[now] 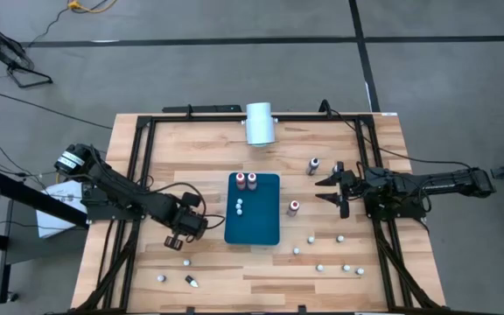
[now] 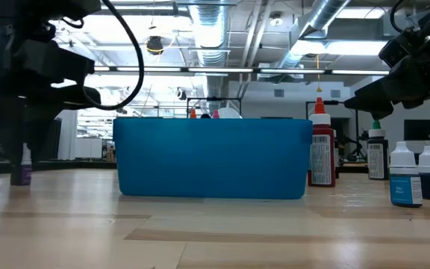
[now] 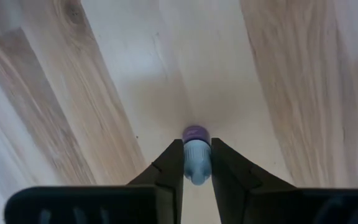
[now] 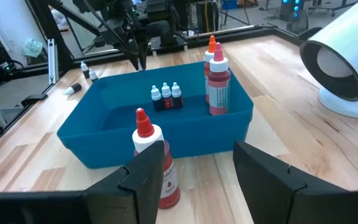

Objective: Pick & Place food coloring
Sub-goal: Put the small purple food coloring bottle into the blue bin

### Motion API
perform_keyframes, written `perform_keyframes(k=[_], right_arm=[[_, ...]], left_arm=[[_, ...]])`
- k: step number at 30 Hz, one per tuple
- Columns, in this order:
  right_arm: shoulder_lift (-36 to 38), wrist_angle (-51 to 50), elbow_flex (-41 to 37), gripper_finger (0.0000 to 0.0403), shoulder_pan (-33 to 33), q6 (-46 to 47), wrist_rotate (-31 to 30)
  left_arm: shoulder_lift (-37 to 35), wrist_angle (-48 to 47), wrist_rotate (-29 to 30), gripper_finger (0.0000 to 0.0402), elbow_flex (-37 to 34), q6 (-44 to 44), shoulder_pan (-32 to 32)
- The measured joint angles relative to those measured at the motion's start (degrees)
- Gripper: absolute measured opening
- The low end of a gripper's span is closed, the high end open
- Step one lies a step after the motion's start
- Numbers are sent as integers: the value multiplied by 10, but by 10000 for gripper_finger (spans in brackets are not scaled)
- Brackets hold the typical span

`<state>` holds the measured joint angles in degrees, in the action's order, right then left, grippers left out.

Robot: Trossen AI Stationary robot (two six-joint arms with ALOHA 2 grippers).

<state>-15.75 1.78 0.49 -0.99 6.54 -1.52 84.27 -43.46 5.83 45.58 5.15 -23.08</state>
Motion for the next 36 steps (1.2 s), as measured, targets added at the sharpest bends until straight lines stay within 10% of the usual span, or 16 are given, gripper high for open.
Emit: perform_keyframes(k=[36], right_arm=[[0, 0, 0, 184, 0, 0, 0]], left_arm=[[1, 29, 90, 62, 207, -164, 56]])
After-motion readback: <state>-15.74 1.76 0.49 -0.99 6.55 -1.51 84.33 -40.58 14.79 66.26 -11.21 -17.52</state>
